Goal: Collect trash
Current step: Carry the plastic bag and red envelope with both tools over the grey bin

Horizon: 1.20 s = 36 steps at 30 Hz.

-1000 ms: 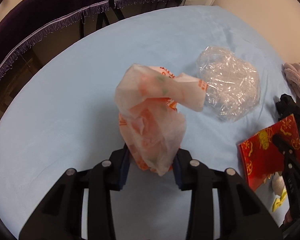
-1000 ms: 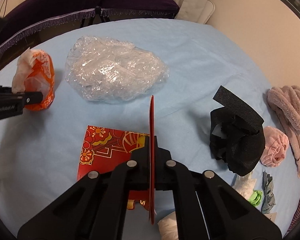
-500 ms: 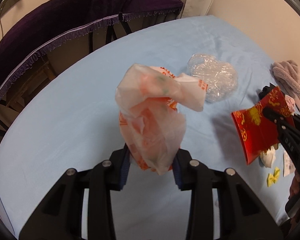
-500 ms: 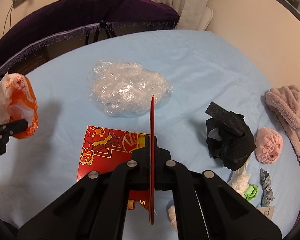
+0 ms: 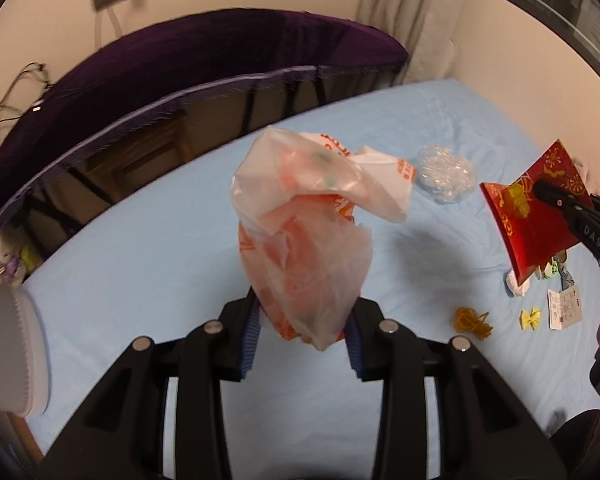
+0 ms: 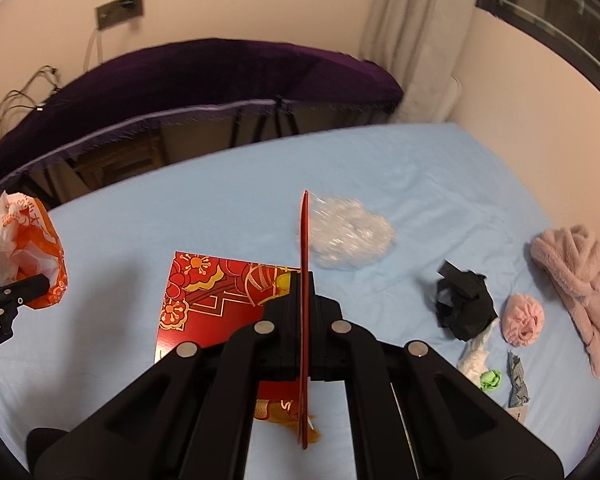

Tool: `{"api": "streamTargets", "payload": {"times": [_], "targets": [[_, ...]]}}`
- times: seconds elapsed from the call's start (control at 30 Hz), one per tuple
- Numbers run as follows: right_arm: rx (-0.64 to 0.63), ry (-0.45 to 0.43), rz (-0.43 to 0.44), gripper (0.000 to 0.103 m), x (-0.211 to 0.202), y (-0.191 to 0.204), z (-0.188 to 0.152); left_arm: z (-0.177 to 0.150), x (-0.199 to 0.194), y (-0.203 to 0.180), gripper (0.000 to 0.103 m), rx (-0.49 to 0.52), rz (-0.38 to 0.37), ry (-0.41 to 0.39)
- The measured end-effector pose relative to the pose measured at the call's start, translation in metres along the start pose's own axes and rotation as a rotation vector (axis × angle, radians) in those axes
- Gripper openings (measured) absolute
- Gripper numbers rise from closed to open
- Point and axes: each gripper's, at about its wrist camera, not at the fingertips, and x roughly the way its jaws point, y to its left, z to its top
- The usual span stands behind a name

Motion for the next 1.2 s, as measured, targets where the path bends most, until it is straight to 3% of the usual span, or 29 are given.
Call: {"api": "streamTargets", "payload": {"times": [0.6,0.9,1.07,1.2], "targets": [[-0.256,-0.178,0.438,0.000,-0.130,0.266,0.073,-0.083,-0.203,0.218,0.036,-0.309,0.371,-0.162],[-0.311,-0.116,0.669,0.000,-0.150,0.412,0.117,-0.115,-0.285,0.314,0.036,-0.458,0.549,-0.208],[-0.352,-0.125,0.709,0.000,-0.160,0.482,0.128,-0.126,-0.303,0.364,0.037,-0.532,0.638,-0.196],[-0.381,-0.130,0.722,0.000,-0.164,0.517,0.134,-0.135,-0.311,0.393,0.037,-0.597,0.652,-0.180]]}}
